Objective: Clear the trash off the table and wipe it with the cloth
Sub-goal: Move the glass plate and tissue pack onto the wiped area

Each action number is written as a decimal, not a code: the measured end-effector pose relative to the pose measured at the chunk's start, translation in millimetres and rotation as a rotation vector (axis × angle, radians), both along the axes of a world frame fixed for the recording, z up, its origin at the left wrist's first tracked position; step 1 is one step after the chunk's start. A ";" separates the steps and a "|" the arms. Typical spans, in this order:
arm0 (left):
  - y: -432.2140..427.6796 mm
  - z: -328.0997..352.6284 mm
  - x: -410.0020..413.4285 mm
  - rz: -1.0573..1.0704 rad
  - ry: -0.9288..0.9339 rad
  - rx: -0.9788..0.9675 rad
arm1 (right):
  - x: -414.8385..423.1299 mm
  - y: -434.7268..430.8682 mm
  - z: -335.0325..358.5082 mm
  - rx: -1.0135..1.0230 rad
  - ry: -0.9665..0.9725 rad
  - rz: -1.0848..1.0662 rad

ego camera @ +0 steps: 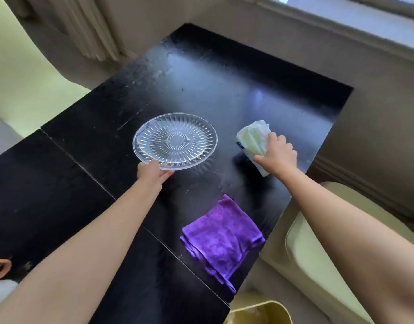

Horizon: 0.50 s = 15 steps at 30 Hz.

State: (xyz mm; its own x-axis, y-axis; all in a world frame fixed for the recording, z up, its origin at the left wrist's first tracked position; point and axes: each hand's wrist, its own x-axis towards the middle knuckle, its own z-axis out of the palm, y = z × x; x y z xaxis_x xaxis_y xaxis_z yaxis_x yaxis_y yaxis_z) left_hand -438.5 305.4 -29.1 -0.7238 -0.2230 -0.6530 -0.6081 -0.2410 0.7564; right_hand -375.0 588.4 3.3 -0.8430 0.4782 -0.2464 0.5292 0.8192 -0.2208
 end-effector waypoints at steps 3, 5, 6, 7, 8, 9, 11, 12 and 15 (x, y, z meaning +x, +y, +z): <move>-41.2 5.6 42.3 0.007 0.019 -0.065 | -11.2 -32.7 11.4 -0.059 0.033 0.062; -70.3 10.0 78.0 0.034 0.007 -0.110 | -17.1 -57.4 15.5 -0.111 0.046 0.099; -84.4 12.8 96.9 0.042 -0.004 -0.119 | -19.3 -71.5 16.8 -0.134 0.055 0.121; -97.6 16.1 114.7 0.053 -0.018 -0.123 | -21.3 -85.8 18.8 -0.150 0.055 0.149; -109.1 18.6 131.5 0.068 -0.029 -0.124 | -23.0 -98.7 21.0 -0.162 0.060 0.185; -119.8 19.7 148.3 0.083 -0.035 -0.123 | -22.6 -111.7 22.0 -0.164 0.055 0.227; -141.8 23.3 181.9 0.094 -0.074 -0.139 | -19.6 -138.4 16.0 -0.168 0.041 0.287; -144.5 21.7 193.3 0.087 -0.098 -0.141 | -19.4 -146.3 13.7 -0.175 0.043 0.286; -190.6 25.0 251.6 0.212 -0.124 -0.117 | -8.4 -227.5 13.1 -0.207 0.008 0.485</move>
